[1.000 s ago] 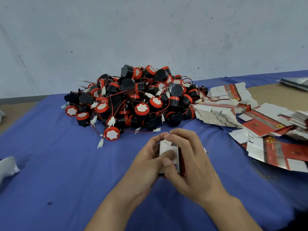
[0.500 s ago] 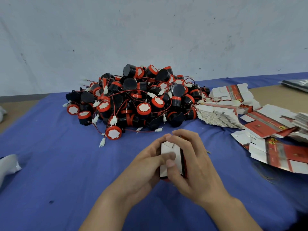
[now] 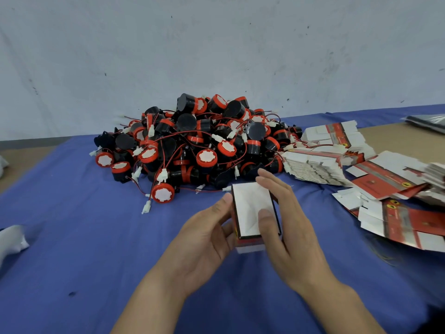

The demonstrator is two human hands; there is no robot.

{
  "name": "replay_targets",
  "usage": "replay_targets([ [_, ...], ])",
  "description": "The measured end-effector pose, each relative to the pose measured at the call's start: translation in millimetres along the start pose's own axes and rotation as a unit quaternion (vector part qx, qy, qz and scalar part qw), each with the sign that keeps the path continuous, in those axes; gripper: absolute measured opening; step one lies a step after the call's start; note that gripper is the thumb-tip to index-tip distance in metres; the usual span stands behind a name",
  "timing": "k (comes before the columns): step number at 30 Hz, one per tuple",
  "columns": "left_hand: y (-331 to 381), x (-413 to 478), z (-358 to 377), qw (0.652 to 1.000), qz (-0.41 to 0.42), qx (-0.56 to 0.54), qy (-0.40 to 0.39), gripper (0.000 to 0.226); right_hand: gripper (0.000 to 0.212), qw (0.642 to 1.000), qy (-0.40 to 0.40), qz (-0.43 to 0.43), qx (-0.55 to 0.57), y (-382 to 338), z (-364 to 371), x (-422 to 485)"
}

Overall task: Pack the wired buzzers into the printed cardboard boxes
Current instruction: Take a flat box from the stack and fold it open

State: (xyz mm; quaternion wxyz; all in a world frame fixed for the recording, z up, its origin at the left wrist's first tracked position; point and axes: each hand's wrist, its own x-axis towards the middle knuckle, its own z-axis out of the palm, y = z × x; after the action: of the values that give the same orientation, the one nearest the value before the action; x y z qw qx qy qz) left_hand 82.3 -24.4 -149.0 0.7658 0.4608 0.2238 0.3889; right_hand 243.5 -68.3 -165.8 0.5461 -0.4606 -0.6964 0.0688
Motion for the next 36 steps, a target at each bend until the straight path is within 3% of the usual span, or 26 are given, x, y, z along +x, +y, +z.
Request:
replay_targets([
  [7, 1, 0, 0, 0.999, 0.032, -0.008, 0.012, 0.044, 0.046, 0.999, -0.022, 0.035, 0.003, 6, 2, 1],
  [13, 4, -2, -1, 0.997, 0.060, -0.043, 0.014, 0.055, 0.040, 0.995, -0.081, 0.065, 0.010, 12, 0, 1],
  [19, 5, -1, -4, 0.994, 0.096, 0.037, 0.029, 0.053, 0.043, 0.991, -0.107, 0.079, 0.000, 18, -1, 2],
  [27, 1, 0, -8, 0.989, 0.113, 0.082, 0.052, 0.051, 0.042, 0.975, -0.078, 0.146, 0.147, 15, 5, 4],
  [36, 4, -3, -7, 0.985, 0.128, 0.087, 0.078, 0.048, 0.040, 0.955, -0.057, 0.179, 0.228, 10, 12, 7],
])
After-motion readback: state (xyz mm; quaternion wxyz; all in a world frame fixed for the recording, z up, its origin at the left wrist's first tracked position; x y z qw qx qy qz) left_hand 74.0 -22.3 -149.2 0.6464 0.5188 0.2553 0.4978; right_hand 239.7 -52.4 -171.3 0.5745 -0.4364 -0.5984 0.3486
